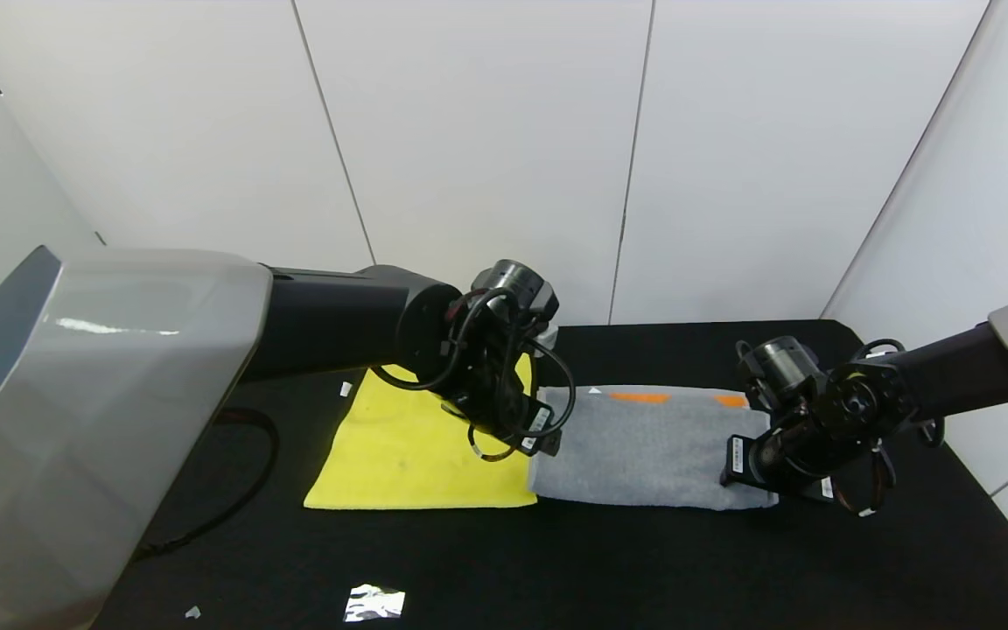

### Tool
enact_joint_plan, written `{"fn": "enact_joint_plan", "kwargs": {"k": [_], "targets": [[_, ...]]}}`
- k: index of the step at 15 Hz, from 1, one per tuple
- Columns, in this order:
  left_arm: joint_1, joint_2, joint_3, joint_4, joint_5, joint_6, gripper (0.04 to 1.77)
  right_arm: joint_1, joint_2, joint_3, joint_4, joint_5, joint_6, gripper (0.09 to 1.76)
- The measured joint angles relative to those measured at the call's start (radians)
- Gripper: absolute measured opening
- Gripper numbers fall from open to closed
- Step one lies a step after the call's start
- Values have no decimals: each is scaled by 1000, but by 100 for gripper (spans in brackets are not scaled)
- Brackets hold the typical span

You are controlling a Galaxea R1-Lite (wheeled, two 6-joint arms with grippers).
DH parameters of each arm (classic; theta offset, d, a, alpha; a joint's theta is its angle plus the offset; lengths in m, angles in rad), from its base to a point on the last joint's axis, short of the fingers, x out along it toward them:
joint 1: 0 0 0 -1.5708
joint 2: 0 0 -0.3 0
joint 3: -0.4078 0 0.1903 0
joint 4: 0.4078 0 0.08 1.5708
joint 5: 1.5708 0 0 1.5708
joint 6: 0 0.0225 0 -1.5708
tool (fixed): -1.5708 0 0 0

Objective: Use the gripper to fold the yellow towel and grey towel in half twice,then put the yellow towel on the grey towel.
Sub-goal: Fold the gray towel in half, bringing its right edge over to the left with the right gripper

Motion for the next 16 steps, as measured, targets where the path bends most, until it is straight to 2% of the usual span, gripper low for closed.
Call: {"fn": "enact_joint_plan", "kwargs": {"k": [2,3,4,9,11,16], "targets": [[0,-3,0,0,0,0,171,4,-3,0,2,0,-2,80],[1,-5,1,0,0,0,172,7,-5,-1,3,-1,-2,59],[1,-7,2,0,0,-1,172,9,-6,-1,2,-1,-1,22],[5,-21,14,1,0,-1,172,21,-19,-3,13,-3,-9,22],[8,-30,20,2,2,-1,172,28,-39,3,19,-4,-52,22],[19,-56,31,2,3,0,172,34,-85,8,100,-129,-139,22]]}}
